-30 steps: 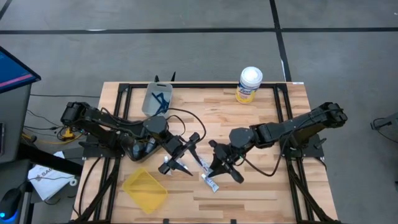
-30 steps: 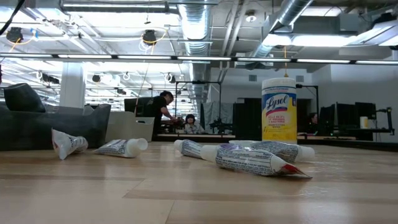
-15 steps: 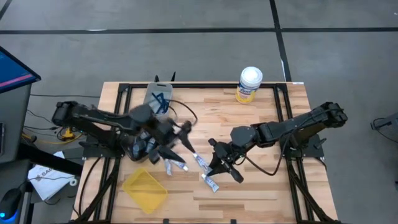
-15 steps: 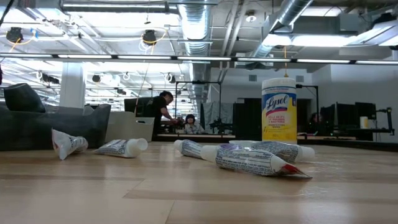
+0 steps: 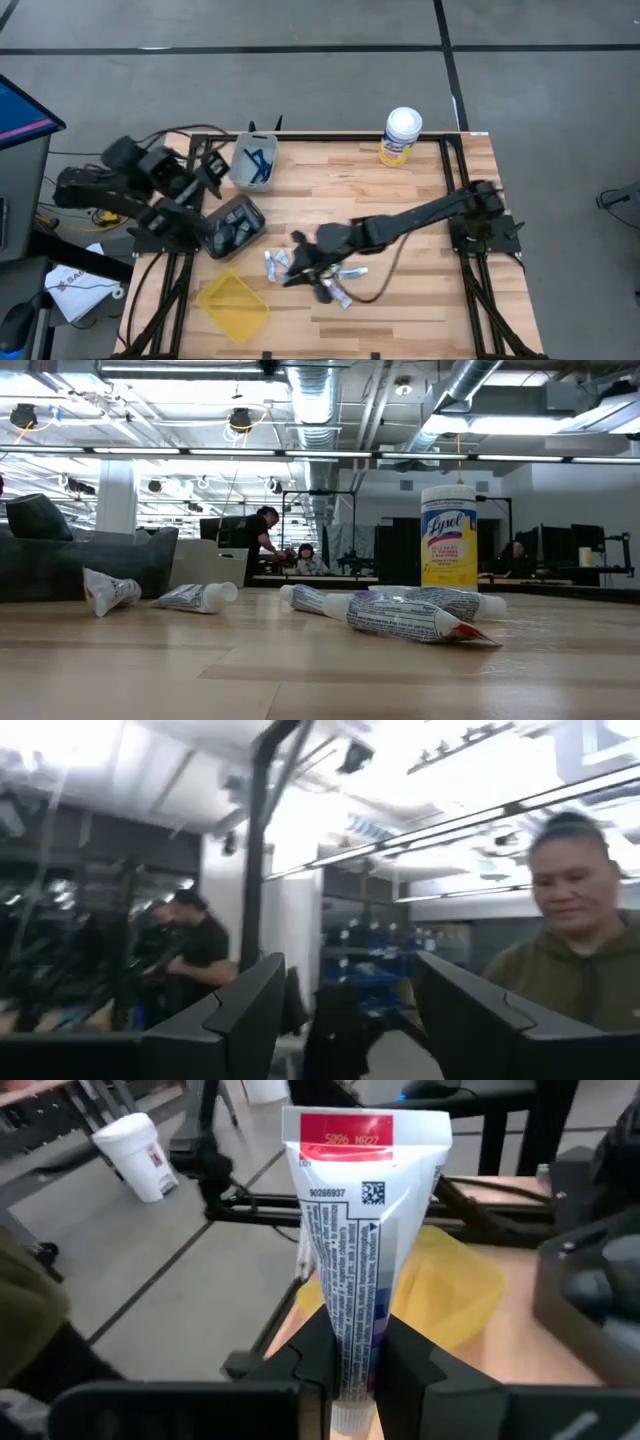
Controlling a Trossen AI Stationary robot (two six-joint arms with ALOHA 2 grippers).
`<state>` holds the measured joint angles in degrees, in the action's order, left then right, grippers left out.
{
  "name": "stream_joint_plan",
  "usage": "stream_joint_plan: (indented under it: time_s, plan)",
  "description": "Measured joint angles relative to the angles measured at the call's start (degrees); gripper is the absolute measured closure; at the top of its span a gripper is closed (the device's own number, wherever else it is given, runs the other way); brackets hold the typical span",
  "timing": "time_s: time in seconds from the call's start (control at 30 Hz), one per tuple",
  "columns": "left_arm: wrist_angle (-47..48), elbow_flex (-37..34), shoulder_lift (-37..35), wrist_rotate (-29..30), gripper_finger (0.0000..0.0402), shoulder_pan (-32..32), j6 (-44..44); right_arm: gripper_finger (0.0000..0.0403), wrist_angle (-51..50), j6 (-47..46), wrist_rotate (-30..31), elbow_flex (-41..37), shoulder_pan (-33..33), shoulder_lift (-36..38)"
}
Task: Pick & Place Travel size toiletries
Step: Put the toothpaste into the yellow bin
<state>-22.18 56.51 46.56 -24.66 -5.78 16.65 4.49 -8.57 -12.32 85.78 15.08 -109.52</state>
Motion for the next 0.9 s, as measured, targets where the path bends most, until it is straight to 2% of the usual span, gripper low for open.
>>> stream_joint_plan:
  time_s: [0.13, 0.3, 0.47, 0.67, 0.9]
  plan:
    - [4.47, -0.08, -4.97, 3.95, 0.0189, 0.04, 0.05, 0.0359, -0.82, 0.01, -1.73, 11.57, -0.45, -9.04]
    - [4.14, -0.06, -7.6, 4.41, 0.0189, 0.04, 0.08, 0.0362, -4.34, 0.15, -5.92, 25.15, -0.86, -19.67]
    - [4.4, -0.04, -7.77, 4.68, 0.0189, 0.04, 0.18, 0.0361, -5.56, 0.18, -7.34, 35.67, -0.55, -28.0]
    - [4.36, -0.04, -7.79, 4.68, 0.0189, 0.04, 0.3, 0.0362, -7.65, 0.17, -7.38, 44.15, 0.67, -36.12]
    - [4.33, -0.04, -7.79, 4.63, 0.0189, 0.04, 0.32, 0.0358, -8.57, 0.14, -7.16, 46.65, 1.41, -41.01]
